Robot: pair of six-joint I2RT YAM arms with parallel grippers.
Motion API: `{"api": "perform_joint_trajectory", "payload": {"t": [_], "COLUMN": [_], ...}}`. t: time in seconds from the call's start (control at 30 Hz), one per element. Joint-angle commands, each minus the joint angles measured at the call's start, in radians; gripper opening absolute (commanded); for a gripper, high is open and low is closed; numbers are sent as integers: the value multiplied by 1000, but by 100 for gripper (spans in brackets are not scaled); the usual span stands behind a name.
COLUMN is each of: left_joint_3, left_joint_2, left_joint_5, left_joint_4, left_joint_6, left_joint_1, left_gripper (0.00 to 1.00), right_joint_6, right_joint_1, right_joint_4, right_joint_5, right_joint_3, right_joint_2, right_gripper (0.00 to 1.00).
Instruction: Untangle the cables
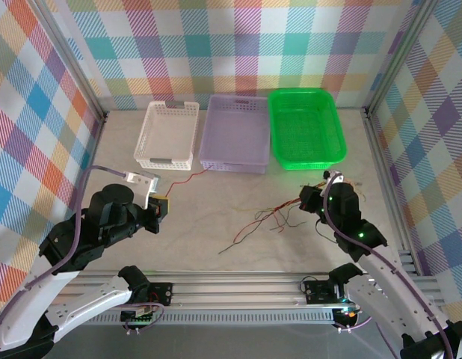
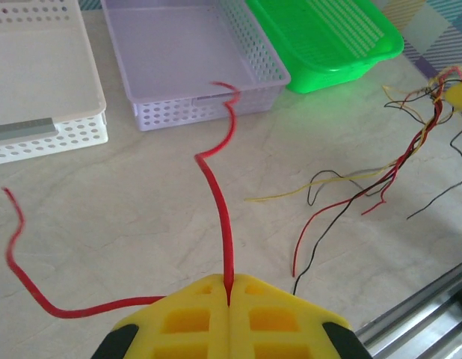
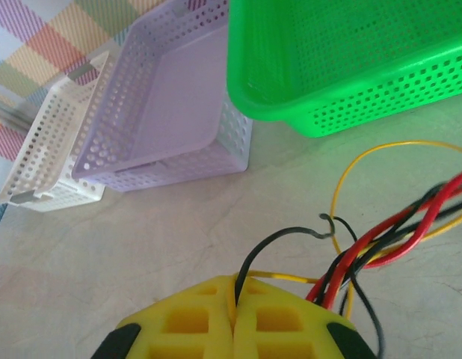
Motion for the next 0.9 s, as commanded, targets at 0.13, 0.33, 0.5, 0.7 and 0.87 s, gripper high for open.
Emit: {"api": "perform_joint_trajectory", "payload": {"t": [0.13,0.33,0.5,0.7,0.87], "left_joint_3": [16,42,109,217,296], "left_joint_2": [26,180,336,548,756], "left_joint_5": [24,51,102,176,256], "left_joint_4": [119,275,412,564,680], "left_joint_6": [-3,12,2,-35,-94], "left_joint_1": [8,15,52,115,189], "left_gripper": [0,0,0,0,0], "right_joint_6": [-20,-47,-62,-79,-87], "right_joint_1": [-3,-3,-3,-3,-3], "right_joint_4": [28,43,37,50,44], "right_joint_5": [-105,-128,-151,-223,-253], "right_joint_3": [-2,18,32,38,42], "right_joint_2": [4,-30,-63,-90,-106], "right_gripper": [0,0,0,0,0]}}
